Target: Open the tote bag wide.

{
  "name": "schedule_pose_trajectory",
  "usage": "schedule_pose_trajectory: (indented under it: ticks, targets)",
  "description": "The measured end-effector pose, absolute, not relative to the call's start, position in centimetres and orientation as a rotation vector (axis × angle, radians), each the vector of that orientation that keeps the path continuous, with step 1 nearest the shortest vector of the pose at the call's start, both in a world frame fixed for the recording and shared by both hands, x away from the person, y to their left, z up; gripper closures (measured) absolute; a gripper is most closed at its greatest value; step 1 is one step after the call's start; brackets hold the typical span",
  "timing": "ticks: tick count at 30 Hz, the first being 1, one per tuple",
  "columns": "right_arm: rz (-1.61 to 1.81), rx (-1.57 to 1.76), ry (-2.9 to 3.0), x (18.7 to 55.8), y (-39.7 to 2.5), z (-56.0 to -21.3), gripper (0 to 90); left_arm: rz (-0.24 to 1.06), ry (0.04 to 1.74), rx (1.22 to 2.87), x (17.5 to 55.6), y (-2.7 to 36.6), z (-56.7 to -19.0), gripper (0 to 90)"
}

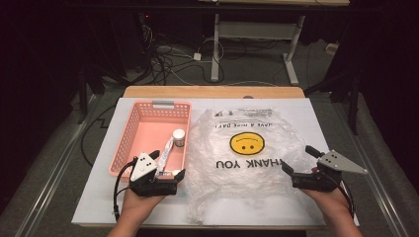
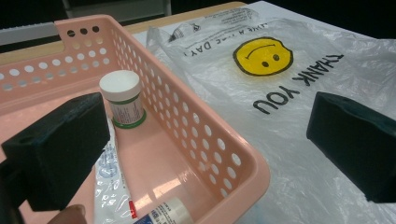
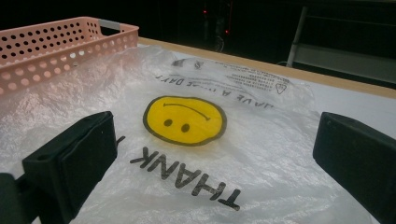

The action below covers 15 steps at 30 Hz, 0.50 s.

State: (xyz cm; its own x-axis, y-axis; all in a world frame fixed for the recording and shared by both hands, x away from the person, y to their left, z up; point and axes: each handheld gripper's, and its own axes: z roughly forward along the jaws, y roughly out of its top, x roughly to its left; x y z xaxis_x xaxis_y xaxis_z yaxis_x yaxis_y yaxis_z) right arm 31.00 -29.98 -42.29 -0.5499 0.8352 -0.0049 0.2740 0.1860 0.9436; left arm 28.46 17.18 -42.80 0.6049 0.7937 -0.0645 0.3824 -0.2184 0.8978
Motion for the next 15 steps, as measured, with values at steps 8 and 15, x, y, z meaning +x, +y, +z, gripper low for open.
schedule_pose_trajectory:
  ticks: [8, 15]
  targets:
    - [1.372, 1.03, 1.934, 31.07, -29.89, -42.14, 0.3, 0.513, 0.943, 1.826, 28.41, 17.13, -42.75, 0.0]
    - [1.365, 1.024, 1.948, 31.0, -29.85, -42.01, 0.3, 0.507, 0.941, 1.834, 28.5, 17.15, -42.84, 0.0]
